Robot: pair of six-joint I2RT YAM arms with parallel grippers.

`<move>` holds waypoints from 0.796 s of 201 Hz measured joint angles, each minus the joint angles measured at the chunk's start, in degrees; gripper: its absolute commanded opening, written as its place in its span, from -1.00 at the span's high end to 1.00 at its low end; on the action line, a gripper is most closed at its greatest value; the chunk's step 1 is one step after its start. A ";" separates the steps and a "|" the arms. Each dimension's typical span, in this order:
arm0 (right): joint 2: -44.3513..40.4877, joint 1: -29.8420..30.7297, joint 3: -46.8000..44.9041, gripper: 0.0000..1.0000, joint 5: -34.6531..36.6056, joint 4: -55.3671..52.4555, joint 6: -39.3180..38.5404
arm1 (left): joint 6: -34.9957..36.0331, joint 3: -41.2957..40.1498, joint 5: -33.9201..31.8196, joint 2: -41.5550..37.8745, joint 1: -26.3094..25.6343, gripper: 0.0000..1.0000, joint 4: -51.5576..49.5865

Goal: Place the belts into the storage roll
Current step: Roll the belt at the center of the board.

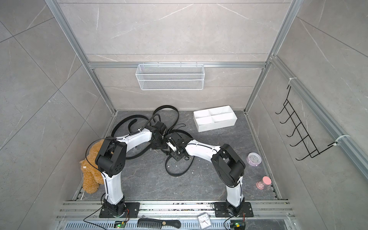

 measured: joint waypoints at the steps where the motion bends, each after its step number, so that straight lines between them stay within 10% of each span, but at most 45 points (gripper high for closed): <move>1: 0.02 0.00 0.02 0.22 0.00 -0.02 -0.02 | 0.00 0.00 0.00 0.04 0.00 -0.23 0.02; 45: 3.52 -0.46 3.41 0.49 -0.04 -1.73 -1.86 | -0.02 -0.02 0.09 1.42 0.85 -0.10 -0.13; 107: 4.04 -0.50 3.41 0.99 0.15 -1.36 -0.44 | -0.76 -2.21 0.09 0.72 1.11 0.98 2.03; 160: -1.33 -2.10 -3.19 1.00 3.76 -3.74 9.66 | -3.34 -15.39 1.90 -8.81 0.26 1.00 4.42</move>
